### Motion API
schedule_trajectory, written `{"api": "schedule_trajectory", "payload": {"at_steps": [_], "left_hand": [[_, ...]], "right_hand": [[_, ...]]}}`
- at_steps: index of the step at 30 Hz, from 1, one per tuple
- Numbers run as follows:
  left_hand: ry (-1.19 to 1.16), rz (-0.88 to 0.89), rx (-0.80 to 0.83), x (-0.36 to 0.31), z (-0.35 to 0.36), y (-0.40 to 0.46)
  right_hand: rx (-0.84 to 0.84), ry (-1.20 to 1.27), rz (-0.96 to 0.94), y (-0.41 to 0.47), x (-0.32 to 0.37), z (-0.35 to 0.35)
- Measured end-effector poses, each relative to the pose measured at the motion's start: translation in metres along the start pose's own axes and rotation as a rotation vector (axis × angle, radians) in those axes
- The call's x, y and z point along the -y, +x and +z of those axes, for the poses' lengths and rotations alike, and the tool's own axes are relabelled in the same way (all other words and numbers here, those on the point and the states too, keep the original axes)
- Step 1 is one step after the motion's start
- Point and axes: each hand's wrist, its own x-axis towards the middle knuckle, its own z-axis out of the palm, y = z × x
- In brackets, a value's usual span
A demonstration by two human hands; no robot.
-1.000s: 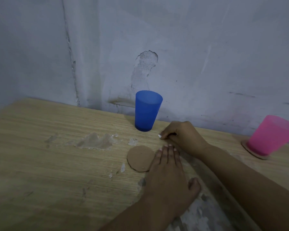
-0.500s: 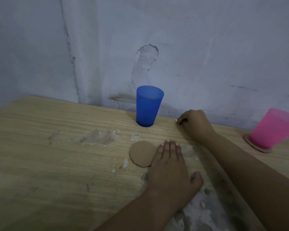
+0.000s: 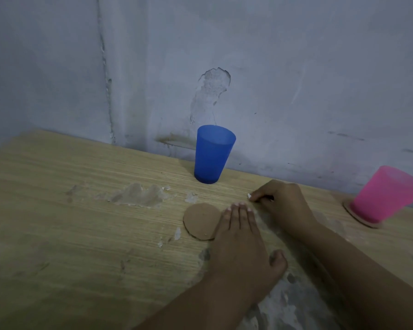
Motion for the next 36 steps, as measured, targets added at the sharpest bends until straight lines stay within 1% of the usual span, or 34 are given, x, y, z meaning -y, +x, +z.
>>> {"api": "schedule_trajectory", "payload": {"at_steps": [2,4,6,9,13,18,24,27,29,32,36], "left_hand": [[-0.018,0.0,-0.013,0.0,-0.001,0.0],[-0.022,0.004,-0.008,0.0,0.0,-0.001],[-0.019,0.002,0.0,0.0,0.0,-0.002],[-0.012,-0.001,-0.011,0.001,-0.001,-0.001],[-0.008,-0.006,-0.005,0.001,0.001,-0.001],[0.031,-0.042,0.029,0.002,0.002,0.002],[0.036,-0.025,0.029,0.001,0.001,0.002],[0.041,-0.025,0.037,0.0,0.002,0.002],[0.041,-0.03,0.044,0.002,0.002,0.003],[0.022,-0.032,0.032,0.002,0.004,0.003],[0.011,-0.03,0.017,0.004,0.004,0.0]], "right_hand": [[0.013,0.009,-0.038,0.008,0.0,0.002],[0.01,-0.039,-0.063,0.022,-0.003,0.005],[-0.014,-0.071,-0.029,0.037,-0.009,0.005],[-0.05,-0.048,0.056,0.046,-0.018,0.004],[-0.064,-0.095,0.06,0.029,-0.02,0.002],[-0.046,0.012,0.07,0.007,-0.006,0.003],[-0.005,0.007,0.013,0.033,0.0,0.011],[-0.024,-0.016,-0.006,0.054,0.0,0.018],[-0.07,-0.018,0.021,0.063,-0.005,0.02],[-0.125,-0.04,0.119,0.064,-0.015,0.02],[-0.156,-0.076,0.183,0.042,-0.02,0.018]]}}
